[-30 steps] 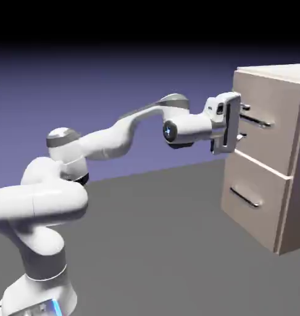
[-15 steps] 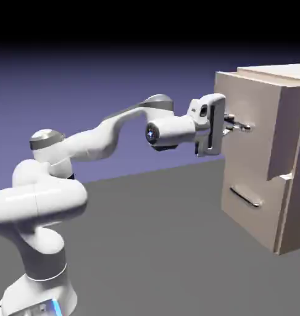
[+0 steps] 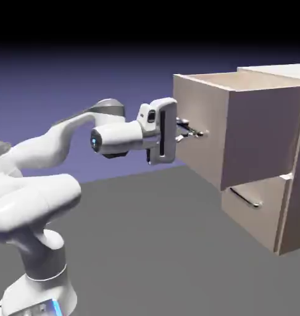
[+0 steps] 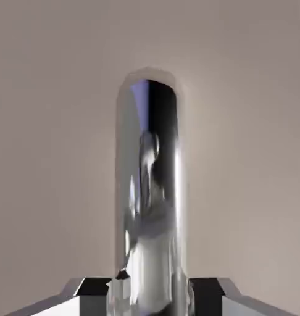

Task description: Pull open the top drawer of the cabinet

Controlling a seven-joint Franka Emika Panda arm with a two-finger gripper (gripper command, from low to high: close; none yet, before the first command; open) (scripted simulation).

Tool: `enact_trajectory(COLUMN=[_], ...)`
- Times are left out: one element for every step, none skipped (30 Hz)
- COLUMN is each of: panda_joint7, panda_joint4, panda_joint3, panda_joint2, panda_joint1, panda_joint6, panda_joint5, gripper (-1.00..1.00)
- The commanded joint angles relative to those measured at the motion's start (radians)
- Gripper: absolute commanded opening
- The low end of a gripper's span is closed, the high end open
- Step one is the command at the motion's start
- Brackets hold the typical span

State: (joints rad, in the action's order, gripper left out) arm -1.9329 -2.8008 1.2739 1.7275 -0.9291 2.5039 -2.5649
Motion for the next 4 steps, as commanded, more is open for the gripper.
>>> enact_trajectory(panda_joint7=[-0.001, -0.001, 0.007, 0.015], panda_joint4=[0.000, 0.000, -0.021, -0.041], panda_joint3=[0.000, 0.000, -0.003, -0.006], panda_joint2=[0.000, 0.000, 0.003, 0.007], panda_joint1=[0.000, 0.000, 0.036, 0.072], panda_joint6=[0.000, 0.000, 0.015, 0.030], panda_joint5=[-0.001, -0.001, 0.016, 0.034], gripper=[1.00, 1.00, 1.00, 1.00])
